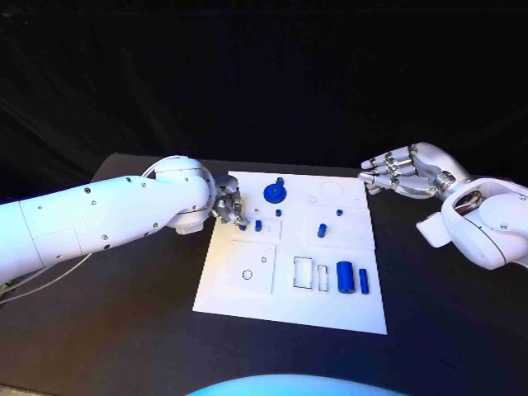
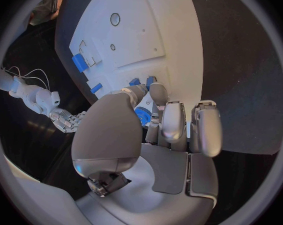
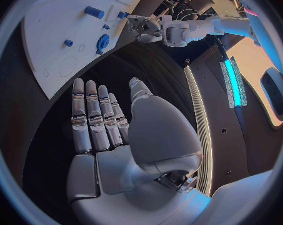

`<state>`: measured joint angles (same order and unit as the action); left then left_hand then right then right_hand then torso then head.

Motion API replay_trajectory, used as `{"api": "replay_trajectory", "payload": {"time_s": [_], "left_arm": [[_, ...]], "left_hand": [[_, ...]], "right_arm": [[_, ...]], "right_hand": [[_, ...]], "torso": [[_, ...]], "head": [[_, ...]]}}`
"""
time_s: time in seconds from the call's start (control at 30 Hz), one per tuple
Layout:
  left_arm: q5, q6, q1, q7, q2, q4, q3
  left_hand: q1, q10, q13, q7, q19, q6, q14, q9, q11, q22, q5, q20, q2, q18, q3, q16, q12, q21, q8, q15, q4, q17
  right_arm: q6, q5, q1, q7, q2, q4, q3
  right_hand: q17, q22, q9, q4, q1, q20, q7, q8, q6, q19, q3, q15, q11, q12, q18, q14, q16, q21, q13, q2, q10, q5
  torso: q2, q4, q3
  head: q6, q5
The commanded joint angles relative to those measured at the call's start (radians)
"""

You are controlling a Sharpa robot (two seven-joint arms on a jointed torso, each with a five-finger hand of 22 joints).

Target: Assemble the parts on the task board

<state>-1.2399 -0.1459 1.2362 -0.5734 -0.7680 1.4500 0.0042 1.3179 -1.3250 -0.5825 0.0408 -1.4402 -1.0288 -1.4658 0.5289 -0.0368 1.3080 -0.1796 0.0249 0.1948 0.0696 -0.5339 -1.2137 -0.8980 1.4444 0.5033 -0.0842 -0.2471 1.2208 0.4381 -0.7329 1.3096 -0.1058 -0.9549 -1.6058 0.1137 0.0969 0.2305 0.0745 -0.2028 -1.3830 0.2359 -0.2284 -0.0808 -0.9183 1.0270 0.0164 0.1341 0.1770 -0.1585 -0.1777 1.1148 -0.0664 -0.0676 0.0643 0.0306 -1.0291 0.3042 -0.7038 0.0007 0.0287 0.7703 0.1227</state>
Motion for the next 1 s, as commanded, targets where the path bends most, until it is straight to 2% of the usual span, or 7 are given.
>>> {"api": "replay_trajectory", "payload": {"time_s": [0.03, 0.43, 1.0], "left_arm": [[0.0, -0.015, -0.002, -0.004, 0.001, -0.001, 0.0], [0.0, -0.039, -0.006, -0.022, 0.007, -0.007, 0.0], [-0.004, -0.013, -0.013, -0.039, 0.01, -0.008, 0.0]], "left_hand": [[0.005, -0.008, -0.001, 0.0, -0.006, -0.005, -0.025, 0.001, 0.0, 0.063, -0.004, -0.003, 0.002, -0.02, -0.184, -0.006, -0.005, 0.003, 0.003, -0.008, 0.177, 0.001], [-0.001, -0.018, -0.016, -0.002, -0.008, -0.011, -0.025, 0.002, -0.002, 0.066, -0.011, -0.004, 0.007, -0.02, -0.192, -0.006, -0.014, 0.006, 0.001, -0.009, 0.181, 0.001], [-0.015, -0.033, -0.033, -0.005, -0.014, -0.024, -0.025, 0.004, -0.005, 0.076, -0.037, -0.007, 0.019, -0.023, -0.206, -0.006, -0.023, 0.012, -0.004, -0.012, 0.19, 0.002]], "right_arm": [[-0.009, 0.002, -0.001, -0.01, 0.001, 0.001, 0.0], [-0.009, 0.002, -0.002, -0.01, 0.001, 0.001, 0.0], [-0.009, 0.002, -0.003, -0.011, 0.002, 0.0, 0.0]], "right_hand": [[-0.001, -0.001, 0.001, 0.002, 0.01, 0.004, -0.012, 0.001, 0.002, 0.0, 0.003, -0.001, 0.002, 0.002, -0.007, -0.002, 0.003, 0.001, -0.001, -0.004, 0.003, 0.005], [-0.001, -0.001, 0.001, 0.002, 0.01, 0.004, -0.012, 0.001, 0.002, 0.0, 0.003, -0.001, 0.002, 0.002, -0.007, -0.002, 0.003, 0.001, -0.001, -0.004, 0.003, 0.005], [-0.001, -0.001, 0.001, 0.002, 0.01, 0.004, -0.012, 0.001, 0.002, 0.0, 0.003, -0.001, 0.002, 0.002, -0.007, -0.002, 0.003, 0.001, -0.001, -0.004, 0.003, 0.005]], "torso": [[0.0, -0.0004, -0.0003], [0.0, -0.0007, -0.0008], [0.001, -0.0006, -0.001]], "head": [[0.0, 0.001], [0.003, -0.002], [0.003, -0.002]]}}
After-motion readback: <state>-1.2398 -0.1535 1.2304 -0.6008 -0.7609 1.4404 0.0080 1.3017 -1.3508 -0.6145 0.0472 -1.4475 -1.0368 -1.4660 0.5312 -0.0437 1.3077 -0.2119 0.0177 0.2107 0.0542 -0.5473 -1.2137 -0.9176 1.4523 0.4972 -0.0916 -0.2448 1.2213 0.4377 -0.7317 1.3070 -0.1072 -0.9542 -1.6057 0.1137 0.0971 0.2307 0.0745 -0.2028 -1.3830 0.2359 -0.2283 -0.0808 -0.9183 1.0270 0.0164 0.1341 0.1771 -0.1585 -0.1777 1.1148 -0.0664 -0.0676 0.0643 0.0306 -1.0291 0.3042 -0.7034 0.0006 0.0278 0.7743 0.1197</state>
